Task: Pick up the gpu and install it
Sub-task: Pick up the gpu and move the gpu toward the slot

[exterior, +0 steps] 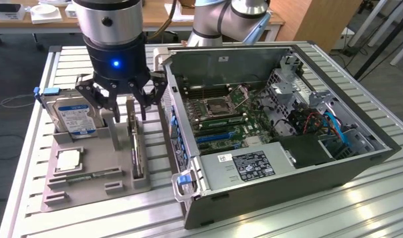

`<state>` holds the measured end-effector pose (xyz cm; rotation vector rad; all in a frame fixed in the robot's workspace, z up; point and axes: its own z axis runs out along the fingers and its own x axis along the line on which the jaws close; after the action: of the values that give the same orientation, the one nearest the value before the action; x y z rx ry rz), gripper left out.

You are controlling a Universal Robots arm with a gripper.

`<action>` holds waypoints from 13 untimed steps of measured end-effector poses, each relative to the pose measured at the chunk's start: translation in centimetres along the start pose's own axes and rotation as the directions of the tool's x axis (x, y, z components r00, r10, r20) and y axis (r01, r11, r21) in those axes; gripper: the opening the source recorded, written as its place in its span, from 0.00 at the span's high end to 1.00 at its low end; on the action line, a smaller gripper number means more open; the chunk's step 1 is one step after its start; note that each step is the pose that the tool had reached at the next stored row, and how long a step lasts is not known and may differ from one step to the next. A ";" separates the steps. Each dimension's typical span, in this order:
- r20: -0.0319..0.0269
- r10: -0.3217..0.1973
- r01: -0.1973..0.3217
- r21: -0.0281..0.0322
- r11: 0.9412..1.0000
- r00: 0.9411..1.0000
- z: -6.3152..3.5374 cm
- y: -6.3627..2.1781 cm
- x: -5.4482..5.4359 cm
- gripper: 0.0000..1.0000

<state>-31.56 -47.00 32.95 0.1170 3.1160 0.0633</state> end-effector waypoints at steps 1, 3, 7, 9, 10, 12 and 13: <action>0.000 0.000 0.000 0.000 1.000 1.000 0.18 -0.03 0.0 0.47; 0.000 0.000 0.000 0.000 1.000 1.000 0.55 -0.15 0.0 0.47; 0.000 0.000 0.000 0.000 1.000 1.000 1.25 -0.52 0.0 0.47; 0.000 0.000 0.000 0.000 1.000 1.000 1.61 -0.66 0.0 0.47; 0.000 0.000 0.000 0.000 1.000 1.000 1.78 -0.70 0.0 0.47; 0.000 0.000 0.000 0.000 1.000 1.000 2.15 -0.77 0.0 0.47; 0.000 0.000 0.000 0.000 1.000 1.000 2.32 -0.80 0.0 0.47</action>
<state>-31.55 -47.70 30.60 0.1168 3.1160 0.0633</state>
